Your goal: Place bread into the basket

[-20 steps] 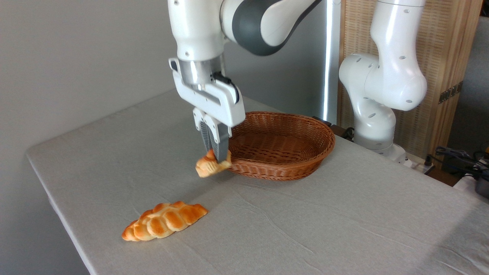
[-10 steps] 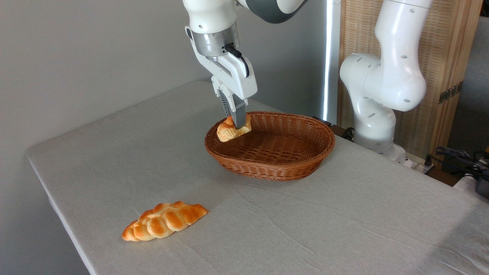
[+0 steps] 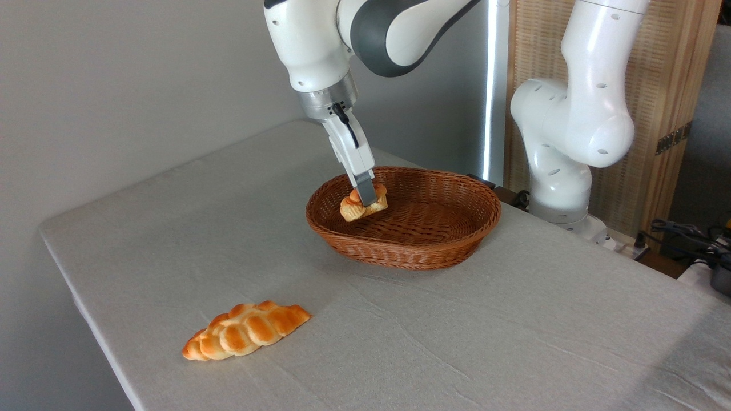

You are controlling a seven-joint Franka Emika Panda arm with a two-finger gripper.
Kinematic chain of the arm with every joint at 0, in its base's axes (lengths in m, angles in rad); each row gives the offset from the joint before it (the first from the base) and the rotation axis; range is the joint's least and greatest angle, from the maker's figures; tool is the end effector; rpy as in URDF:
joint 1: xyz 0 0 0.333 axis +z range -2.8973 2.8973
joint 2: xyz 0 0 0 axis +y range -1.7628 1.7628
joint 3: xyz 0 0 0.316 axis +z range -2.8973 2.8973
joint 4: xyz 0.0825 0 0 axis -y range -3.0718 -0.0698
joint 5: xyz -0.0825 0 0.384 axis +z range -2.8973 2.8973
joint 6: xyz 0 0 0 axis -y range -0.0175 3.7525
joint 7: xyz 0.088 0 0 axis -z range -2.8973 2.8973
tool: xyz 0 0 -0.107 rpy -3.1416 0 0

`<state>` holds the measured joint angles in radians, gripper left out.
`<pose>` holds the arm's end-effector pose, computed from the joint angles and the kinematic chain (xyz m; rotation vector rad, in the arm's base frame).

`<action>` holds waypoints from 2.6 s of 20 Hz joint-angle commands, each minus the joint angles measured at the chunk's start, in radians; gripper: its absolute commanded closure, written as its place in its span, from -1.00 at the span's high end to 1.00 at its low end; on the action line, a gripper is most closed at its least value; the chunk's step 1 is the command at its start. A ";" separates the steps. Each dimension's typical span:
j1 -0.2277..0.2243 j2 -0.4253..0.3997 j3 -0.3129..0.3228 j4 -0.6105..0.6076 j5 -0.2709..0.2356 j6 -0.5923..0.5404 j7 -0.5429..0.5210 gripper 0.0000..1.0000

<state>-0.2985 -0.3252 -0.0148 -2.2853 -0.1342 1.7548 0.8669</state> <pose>0.4038 -0.1437 0.4674 2.4883 -1.5962 -0.2422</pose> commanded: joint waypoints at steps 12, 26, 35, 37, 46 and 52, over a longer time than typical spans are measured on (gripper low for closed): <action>0.010 -0.020 0.016 0.038 -0.012 -0.001 0.024 1.00; 0.156 0.242 0.016 0.578 0.005 -0.029 -0.132 1.00; 0.165 0.278 -0.004 0.624 0.117 -0.090 -0.128 1.00; 0.167 0.275 -0.001 0.624 0.116 -0.127 -0.126 1.00; 0.203 0.291 0.022 0.648 0.114 -0.129 -0.138 1.00; 0.205 0.298 0.052 0.681 0.105 -0.135 -0.137 1.00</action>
